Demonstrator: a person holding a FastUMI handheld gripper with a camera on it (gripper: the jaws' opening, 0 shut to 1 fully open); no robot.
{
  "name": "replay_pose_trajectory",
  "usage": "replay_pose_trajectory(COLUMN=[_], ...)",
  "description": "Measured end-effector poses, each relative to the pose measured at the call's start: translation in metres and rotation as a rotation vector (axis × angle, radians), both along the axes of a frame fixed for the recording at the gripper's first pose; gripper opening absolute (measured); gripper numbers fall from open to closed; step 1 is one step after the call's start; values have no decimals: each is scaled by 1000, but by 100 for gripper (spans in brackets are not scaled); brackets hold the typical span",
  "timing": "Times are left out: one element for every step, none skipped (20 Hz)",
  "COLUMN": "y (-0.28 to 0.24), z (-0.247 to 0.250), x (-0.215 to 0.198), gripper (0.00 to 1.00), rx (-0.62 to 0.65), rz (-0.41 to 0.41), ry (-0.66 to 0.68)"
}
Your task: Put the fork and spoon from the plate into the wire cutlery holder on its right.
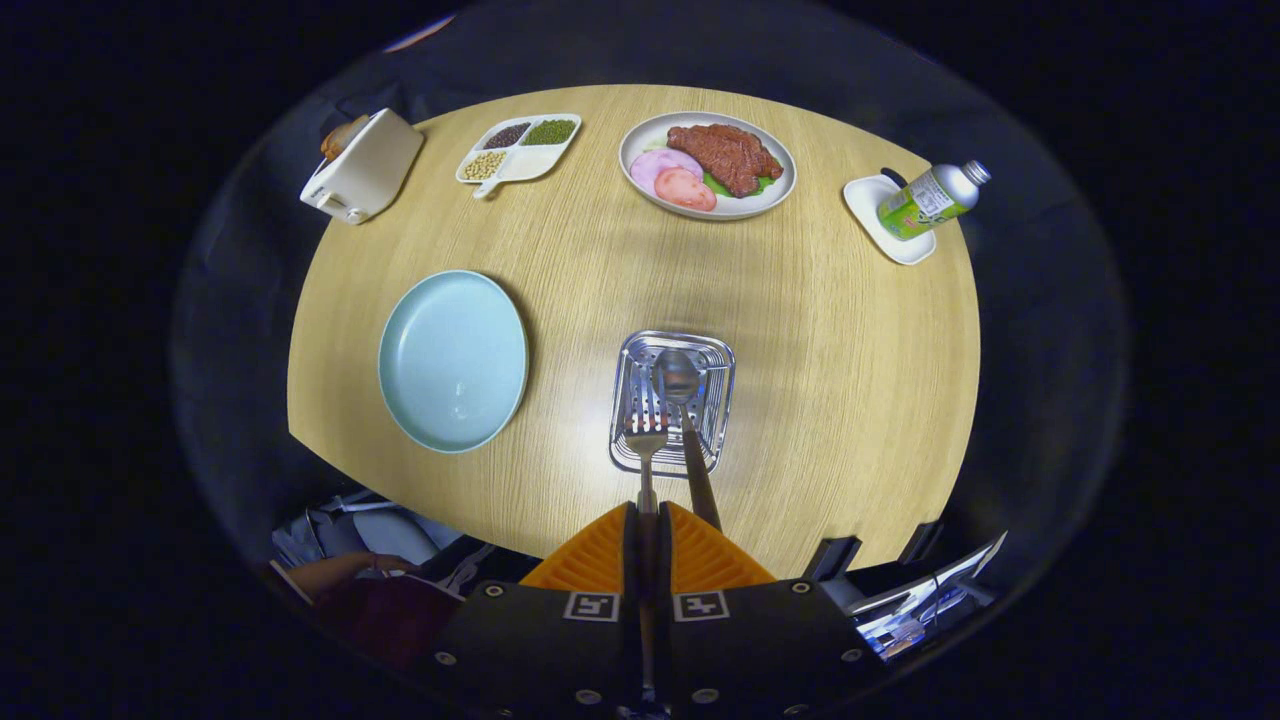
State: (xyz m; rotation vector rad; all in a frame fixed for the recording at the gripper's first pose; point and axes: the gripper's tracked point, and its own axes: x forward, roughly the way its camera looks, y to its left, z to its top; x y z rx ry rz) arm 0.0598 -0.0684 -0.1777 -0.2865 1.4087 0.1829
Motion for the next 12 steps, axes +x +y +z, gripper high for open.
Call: replay_pose_trajectory(y=[1,0,-1,-1,-3,-6,-8,-10,-12,-11,-9,-8], z=[-2,-5,-8,-10,-13,-17,-20,-22,-24,-27,-29,-28], x=[3,5,8,10,12,12,13,16,18,20,21,23], gripper=[5,5,5,5,5,5,5,5,5,5,5,5], rx=[-12,-23,-36,-49,-63,-76,-90,-106,-114,-113,-111,-113], rz=[10,17,24,30,32,34,40,44,44,46,47,45], ry=[13,24,37,48,63,79,94,105,111,122,128,129])
